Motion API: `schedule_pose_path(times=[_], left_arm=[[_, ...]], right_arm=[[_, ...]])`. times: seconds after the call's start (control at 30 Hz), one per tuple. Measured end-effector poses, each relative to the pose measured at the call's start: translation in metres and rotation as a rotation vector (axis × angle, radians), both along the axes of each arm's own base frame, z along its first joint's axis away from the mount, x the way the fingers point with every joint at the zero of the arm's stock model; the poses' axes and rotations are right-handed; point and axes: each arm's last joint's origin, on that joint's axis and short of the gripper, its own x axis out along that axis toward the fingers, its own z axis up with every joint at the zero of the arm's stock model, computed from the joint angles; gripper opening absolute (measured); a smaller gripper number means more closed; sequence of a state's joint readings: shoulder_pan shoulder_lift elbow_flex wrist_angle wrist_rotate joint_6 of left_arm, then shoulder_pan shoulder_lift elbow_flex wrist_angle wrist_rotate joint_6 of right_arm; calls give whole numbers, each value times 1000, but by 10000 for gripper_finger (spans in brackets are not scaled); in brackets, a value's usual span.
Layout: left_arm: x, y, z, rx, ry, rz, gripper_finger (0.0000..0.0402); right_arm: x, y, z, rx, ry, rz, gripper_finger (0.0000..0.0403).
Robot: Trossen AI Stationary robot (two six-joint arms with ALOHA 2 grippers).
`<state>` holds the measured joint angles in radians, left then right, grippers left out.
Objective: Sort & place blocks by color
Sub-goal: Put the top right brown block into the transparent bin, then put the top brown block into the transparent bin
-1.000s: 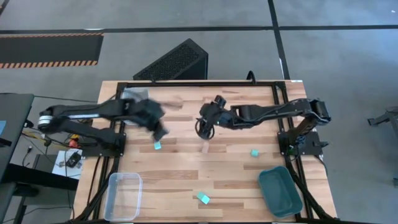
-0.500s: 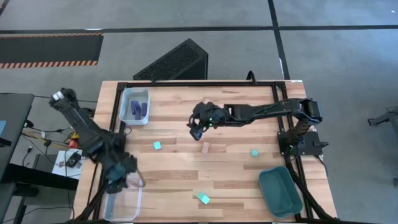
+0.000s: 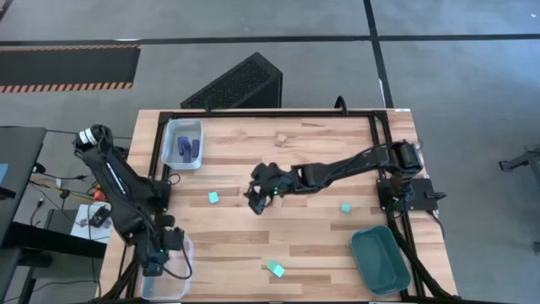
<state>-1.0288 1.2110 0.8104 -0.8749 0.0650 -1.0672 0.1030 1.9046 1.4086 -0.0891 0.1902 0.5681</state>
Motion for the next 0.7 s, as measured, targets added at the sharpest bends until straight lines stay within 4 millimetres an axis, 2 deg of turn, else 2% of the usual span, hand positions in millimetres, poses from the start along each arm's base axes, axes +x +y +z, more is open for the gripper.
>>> schedule_pose_path(times=[0.23,0.4,0.53,0.7], left_arm=[[1,-2,-9,34,23,3,156],[-3,2,-18,47,90,38,214],[-5,6,-19,57,166,47,268],[-4,15,-4,102,182,88,294]], right_arm=[[0,6,0,-28,-1,39,253],[1,6,2,-48,-19,52,253],[9,2,-11,-114,-22,107,253],[35,-5,-16,-219,-94,184,254]])
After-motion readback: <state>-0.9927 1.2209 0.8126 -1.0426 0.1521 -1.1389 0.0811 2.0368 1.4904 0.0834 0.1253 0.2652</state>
